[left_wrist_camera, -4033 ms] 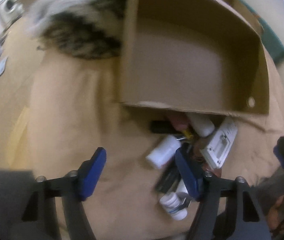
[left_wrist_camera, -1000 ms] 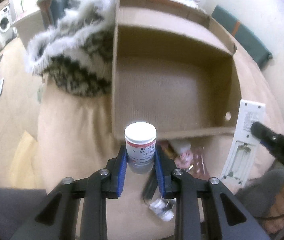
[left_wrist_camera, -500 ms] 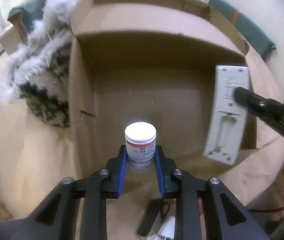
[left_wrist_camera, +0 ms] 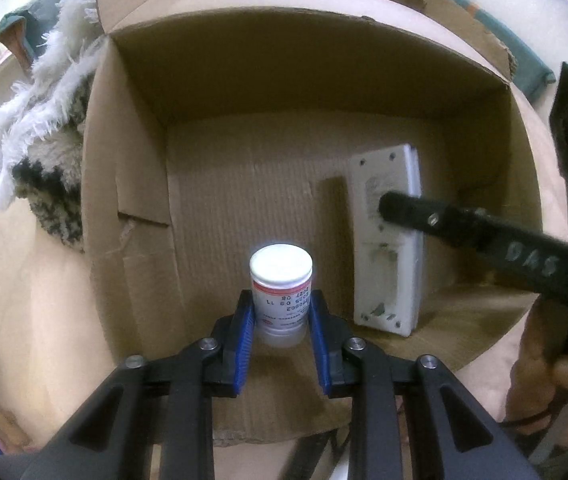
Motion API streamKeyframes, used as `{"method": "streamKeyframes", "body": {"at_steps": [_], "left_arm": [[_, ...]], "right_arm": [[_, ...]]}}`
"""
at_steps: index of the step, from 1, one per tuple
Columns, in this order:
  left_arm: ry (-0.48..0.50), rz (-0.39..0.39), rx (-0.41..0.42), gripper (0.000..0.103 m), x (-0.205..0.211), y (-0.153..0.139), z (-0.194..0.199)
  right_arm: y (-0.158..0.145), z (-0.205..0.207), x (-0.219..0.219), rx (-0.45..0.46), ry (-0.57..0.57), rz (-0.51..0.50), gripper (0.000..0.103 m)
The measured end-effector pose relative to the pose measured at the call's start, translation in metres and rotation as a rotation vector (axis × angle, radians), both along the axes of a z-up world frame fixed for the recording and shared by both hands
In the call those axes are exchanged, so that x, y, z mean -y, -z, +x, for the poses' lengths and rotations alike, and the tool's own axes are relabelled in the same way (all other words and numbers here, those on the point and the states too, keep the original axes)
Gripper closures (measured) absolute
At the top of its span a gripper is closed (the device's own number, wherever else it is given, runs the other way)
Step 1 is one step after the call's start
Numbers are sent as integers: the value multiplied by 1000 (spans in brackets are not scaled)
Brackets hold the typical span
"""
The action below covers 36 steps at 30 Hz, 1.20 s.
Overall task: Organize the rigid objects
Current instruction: 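Carry both items into the box and stand the charger upright, then open both tools to release the charger and pill bottle in the box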
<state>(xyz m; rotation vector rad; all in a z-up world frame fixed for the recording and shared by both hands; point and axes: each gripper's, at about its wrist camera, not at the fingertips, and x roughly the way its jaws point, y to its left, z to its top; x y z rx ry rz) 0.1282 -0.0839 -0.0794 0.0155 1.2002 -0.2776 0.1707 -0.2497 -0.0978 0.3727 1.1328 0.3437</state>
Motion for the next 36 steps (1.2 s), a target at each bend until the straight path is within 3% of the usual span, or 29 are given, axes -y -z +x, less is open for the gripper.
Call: {"method": "streamKeyframes", "body": {"at_steps": [22, 25, 27, 31, 32, 35, 36], "left_arm": [[3, 15, -23, 79, 4, 10, 0], [2, 16, -27, 76, 7, 11, -1], [7, 5, -28, 71, 9, 11, -3], [26, 10, -3, 57, 15, 7, -7], [33, 17, 6, 52, 18, 6, -9], [35, 63, 47, 35, 25, 0, -14], [29, 72, 65, 34, 26, -2, -16]], "right_arm": [[3, 9, 0, -21, 35, -54, 80], [-6, 6, -3, 19, 35, -107, 65], [-11, 5, -3, 44, 37, -122, 42], [-17, 4, -4, 65, 38, -146, 32], [-17, 4, -4, 63, 41, -142, 25], [-18, 4, -1, 54, 52, -116, 16], [-20, 4, 1, 54, 58, -108, 11]]}}
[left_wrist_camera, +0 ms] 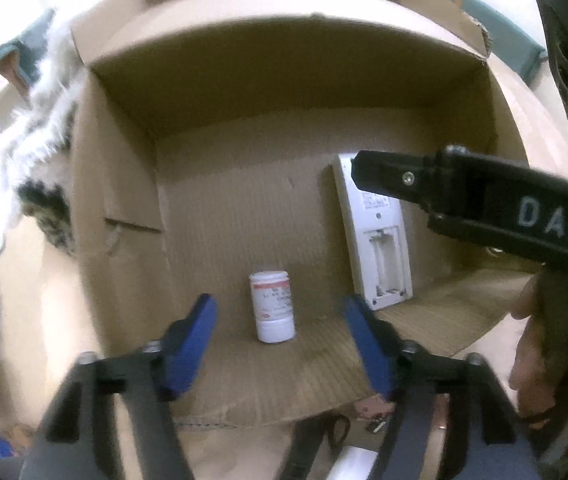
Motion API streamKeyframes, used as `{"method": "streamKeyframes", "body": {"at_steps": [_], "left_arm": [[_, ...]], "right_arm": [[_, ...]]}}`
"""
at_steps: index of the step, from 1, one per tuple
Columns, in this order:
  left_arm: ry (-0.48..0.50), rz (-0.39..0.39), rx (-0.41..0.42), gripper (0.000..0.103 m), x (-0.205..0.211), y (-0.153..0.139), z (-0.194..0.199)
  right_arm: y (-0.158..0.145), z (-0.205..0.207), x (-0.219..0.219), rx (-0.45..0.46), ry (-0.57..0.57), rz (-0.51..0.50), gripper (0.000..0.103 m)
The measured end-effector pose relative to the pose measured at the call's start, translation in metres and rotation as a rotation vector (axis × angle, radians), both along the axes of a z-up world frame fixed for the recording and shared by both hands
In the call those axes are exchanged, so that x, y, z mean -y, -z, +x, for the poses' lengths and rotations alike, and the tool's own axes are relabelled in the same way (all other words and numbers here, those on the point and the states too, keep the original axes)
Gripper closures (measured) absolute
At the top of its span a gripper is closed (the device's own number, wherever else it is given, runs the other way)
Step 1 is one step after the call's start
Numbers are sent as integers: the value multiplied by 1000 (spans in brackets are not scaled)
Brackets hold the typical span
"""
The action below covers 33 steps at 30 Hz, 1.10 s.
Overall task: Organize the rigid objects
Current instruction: 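Open both tools to release the charger and pill bottle in the box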
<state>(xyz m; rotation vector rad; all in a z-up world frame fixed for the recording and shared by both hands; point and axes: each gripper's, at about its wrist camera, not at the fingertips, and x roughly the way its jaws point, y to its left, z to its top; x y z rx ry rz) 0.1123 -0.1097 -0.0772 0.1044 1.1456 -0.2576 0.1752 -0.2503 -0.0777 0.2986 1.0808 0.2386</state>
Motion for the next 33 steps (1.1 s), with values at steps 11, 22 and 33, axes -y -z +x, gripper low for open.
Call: {"method": "streamKeyframes", "body": {"at_steps": [11, 22, 33], "left_arm": [[-48, -27, 33, 33, -5, -14, -9], [-29, -31, 104, 33, -29, -41, -35], [-91, -65, 78, 33, -57, -37, -70]], "right_arm": [[-23, -14, -2, 38, 12, -10, 7], [-50, -42, -5, 79, 12, -39, 7], [-56, -87, 7, 44, 35, -46, 7]]}}
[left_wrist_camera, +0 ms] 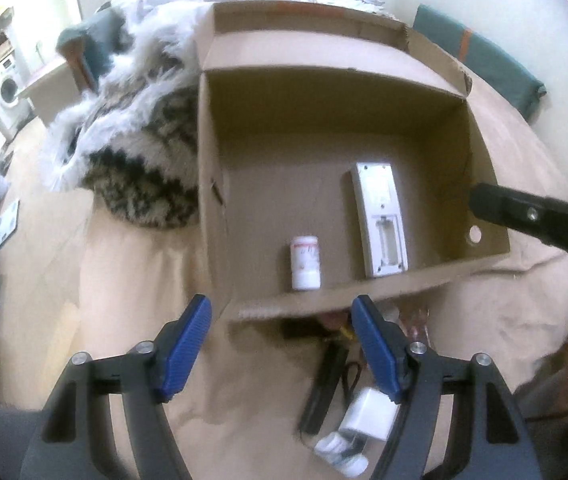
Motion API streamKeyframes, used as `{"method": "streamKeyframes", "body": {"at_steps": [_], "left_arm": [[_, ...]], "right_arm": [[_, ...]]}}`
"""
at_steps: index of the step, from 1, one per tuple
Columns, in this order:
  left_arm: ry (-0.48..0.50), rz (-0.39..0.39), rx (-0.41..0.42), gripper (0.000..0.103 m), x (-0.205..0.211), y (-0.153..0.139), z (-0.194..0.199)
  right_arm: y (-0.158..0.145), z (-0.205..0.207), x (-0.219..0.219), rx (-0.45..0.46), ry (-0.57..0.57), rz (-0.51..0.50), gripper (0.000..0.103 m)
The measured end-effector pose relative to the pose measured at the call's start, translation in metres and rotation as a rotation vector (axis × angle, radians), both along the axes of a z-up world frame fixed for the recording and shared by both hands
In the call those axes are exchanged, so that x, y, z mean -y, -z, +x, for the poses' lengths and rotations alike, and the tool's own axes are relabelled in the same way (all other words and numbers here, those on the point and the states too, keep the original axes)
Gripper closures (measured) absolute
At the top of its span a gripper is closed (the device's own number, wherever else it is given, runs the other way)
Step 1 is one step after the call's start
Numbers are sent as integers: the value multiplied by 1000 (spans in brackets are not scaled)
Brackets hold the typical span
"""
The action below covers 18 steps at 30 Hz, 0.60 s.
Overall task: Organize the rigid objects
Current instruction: 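Open both tools to release the charger and pill bottle in the box, then grasp the white square charger with the right tool while the left tool grasps the black flashlight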
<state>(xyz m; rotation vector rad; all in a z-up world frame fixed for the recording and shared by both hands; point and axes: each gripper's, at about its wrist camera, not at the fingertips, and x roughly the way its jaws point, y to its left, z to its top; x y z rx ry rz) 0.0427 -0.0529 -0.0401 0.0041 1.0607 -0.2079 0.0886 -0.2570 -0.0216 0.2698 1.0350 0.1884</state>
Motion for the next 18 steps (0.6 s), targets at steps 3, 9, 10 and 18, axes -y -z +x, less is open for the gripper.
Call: {"method": "streamKeyframes", "body": {"at_steps": [3, 9, 10, 18], "left_arm": [[-26, -11, -16, 33, -9, 5, -10], [-62, -27, -42, 33, -21, 12, -26], [-61, -22, -41, 33, -21, 13, -29], [-1, -55, -186, 33, -7, 41, -37]], "right_arm": [[4, -14, -1, -15, 8, 3, 7], [13, -42, -3, -54, 33, 21, 7], [16, -46, -3, -67, 44, 17, 7], [39, -64, 14, -158, 162, 103, 7]]}}
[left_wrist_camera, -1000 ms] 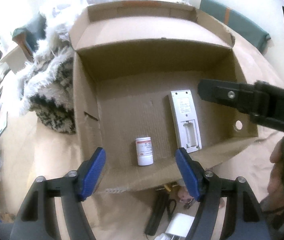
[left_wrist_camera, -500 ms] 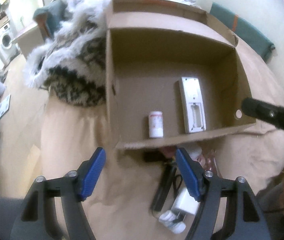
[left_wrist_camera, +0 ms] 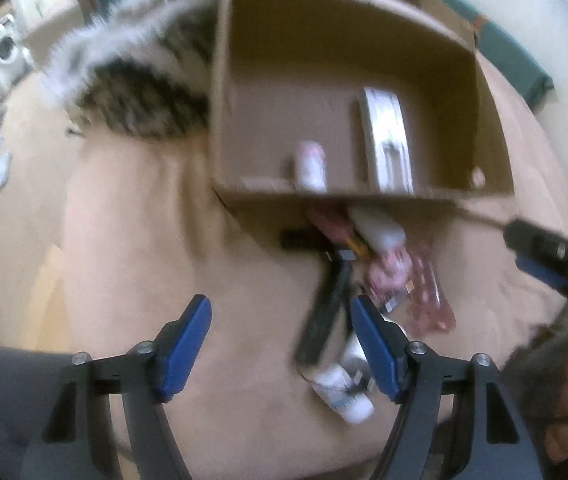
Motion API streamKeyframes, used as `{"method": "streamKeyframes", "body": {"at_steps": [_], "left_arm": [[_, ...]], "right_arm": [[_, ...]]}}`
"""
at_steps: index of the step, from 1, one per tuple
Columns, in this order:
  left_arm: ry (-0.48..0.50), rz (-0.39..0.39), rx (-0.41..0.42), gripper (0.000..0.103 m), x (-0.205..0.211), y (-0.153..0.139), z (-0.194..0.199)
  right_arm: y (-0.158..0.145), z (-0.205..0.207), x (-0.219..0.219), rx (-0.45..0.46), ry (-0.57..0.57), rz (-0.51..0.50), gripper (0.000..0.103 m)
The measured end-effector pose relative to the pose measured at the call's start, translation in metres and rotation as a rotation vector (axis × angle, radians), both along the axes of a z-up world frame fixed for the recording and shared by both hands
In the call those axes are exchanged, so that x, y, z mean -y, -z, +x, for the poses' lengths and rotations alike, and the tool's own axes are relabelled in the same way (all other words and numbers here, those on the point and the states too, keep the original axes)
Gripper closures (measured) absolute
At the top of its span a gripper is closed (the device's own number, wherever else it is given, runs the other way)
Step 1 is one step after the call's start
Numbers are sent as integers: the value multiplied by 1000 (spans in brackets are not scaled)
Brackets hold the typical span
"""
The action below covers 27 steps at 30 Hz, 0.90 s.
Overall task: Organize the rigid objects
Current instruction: 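Grasp the white square charger with the right tool while the left tool grasps the black flashlight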
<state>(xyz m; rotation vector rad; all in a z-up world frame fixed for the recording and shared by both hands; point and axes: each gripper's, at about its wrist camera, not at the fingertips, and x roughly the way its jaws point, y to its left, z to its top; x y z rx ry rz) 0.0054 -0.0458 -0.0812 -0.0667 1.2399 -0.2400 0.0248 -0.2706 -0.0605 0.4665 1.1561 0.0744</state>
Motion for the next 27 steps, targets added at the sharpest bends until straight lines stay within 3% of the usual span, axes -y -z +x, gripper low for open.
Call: {"method": "streamKeyframes", "body": {"at_steps": [3, 6, 12, 16, 20, 23, 27], "left_arm": [[58, -4, -56, 33, 14, 12, -6], [76, 25, -54, 33, 22, 16, -9], [-102, 50, -58, 33, -9, 17, 3], [-196, 39, -73, 33, -29, 16, 7], [-222, 40, -57, 33, -35, 12, 8], [-231, 41, -44, 33, -38, 9, 9], [-246, 21, -47, 33, -41, 6, 9]], "right_arm": [[5, 1, 2, -21, 8, 6, 7], [8, 3, 0, -31, -1, 8, 7], [48, 0, -23, -199, -105, 178, 7], [75, -4, -41, -304, -115, 219, 7], [83, 0, -56, -320, -108, 209, 7], [96, -1, -64, -348, -42, 228, 7], [102, -8, -69, -331, 43, 184, 20]]}}
